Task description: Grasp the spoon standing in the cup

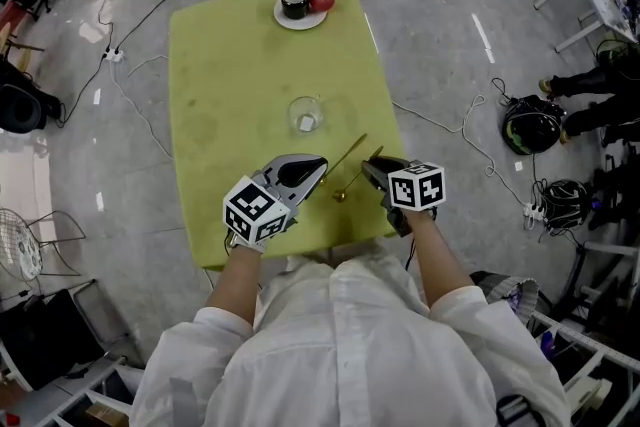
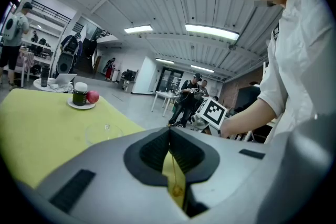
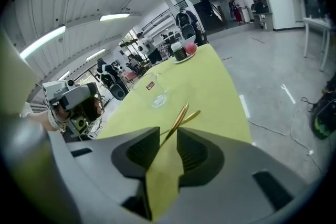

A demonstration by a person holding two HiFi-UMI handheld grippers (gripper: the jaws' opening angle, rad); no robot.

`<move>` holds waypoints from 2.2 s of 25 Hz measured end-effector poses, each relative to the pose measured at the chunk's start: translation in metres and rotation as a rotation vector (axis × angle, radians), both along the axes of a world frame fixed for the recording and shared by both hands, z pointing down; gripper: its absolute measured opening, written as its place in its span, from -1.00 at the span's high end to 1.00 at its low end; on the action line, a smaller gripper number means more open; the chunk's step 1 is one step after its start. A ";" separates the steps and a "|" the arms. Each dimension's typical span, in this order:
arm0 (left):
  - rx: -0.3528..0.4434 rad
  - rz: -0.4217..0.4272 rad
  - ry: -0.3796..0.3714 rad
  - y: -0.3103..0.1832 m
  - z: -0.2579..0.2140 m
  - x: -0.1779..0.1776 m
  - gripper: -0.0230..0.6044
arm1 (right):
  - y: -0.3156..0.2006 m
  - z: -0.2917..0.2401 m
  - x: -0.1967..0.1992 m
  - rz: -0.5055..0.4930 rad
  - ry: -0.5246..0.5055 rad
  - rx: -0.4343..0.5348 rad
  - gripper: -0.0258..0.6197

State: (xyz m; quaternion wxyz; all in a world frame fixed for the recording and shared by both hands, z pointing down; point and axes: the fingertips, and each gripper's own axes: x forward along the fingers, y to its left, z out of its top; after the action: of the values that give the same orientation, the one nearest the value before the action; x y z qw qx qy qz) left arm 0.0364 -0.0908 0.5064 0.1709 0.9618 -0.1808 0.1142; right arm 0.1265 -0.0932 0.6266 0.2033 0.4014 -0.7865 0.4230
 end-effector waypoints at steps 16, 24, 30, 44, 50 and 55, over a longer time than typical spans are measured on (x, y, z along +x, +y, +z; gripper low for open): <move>0.003 0.014 -0.004 -0.001 0.000 0.005 0.91 | 0.014 0.033 0.028 -0.154 0.254 -0.260 0.54; 0.004 0.011 -0.002 -0.002 0.000 0.005 0.91 | 0.005 0.017 0.020 -0.145 0.190 -0.183 0.55; 0.003 0.006 -0.002 -0.004 0.000 0.003 0.91 | 0.001 0.005 0.014 -0.130 0.147 -0.126 0.57; 0.020 -0.004 0.004 -0.001 -0.005 -0.009 0.91 | -0.008 -0.071 -0.022 -0.133 0.013 0.200 0.85; 0.038 -0.013 0.025 0.001 -0.016 -0.013 0.91 | -0.003 -0.112 -0.026 -0.130 -0.040 0.343 0.89; 0.058 -0.013 0.035 0.007 -0.025 -0.017 0.91 | 0.010 -0.140 -0.033 -0.169 -0.073 0.464 0.90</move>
State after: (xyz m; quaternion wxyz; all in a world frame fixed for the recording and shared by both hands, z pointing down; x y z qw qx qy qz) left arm 0.0191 -0.0839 0.4816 0.1470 0.9670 -0.1873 0.0907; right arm 0.0932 -0.0834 0.4868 0.1118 0.3546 -0.9002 0.2269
